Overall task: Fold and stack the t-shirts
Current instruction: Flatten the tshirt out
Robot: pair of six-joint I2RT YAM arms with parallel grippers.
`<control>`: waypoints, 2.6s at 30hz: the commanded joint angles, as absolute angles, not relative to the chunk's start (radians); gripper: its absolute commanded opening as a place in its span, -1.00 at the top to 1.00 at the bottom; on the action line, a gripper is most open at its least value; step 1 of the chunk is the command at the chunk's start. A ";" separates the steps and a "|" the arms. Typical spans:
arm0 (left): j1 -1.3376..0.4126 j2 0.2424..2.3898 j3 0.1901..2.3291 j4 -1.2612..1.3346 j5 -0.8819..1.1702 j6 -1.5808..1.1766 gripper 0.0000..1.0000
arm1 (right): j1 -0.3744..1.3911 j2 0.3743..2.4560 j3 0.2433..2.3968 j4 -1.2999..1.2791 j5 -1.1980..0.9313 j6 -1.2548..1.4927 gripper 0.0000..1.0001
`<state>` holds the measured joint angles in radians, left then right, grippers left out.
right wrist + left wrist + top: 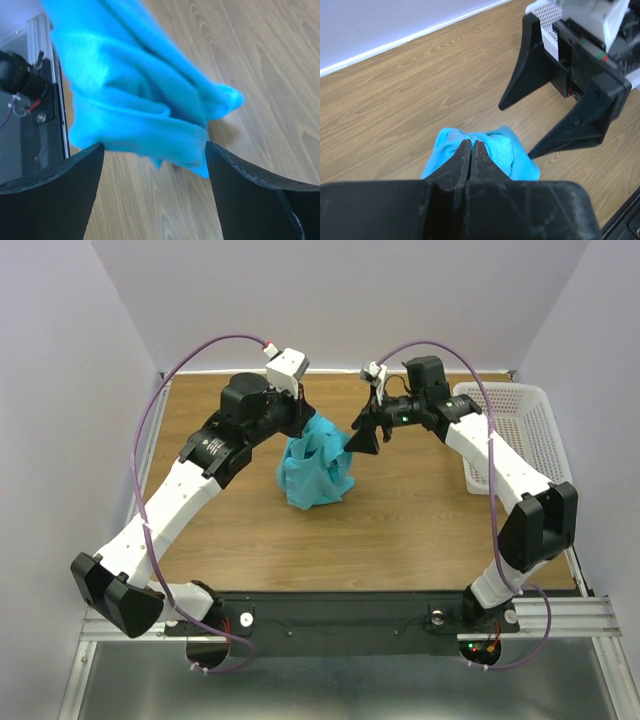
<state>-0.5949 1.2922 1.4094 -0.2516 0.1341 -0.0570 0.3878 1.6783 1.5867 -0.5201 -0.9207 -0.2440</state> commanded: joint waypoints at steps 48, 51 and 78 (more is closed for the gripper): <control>-0.408 1.005 0.971 0.126 0.380 -0.288 -0.49 | 0.497 1.431 1.500 -0.516 -0.644 -0.289 0.99; -0.416 0.954 0.905 0.176 0.535 -0.324 -0.50 | 0.497 1.447 1.485 -0.477 -0.641 -0.244 0.99; -0.782 1.230 0.980 0.071 0.018 -0.166 -0.41 | 0.471 1.445 1.439 -0.382 -0.601 -0.103 0.99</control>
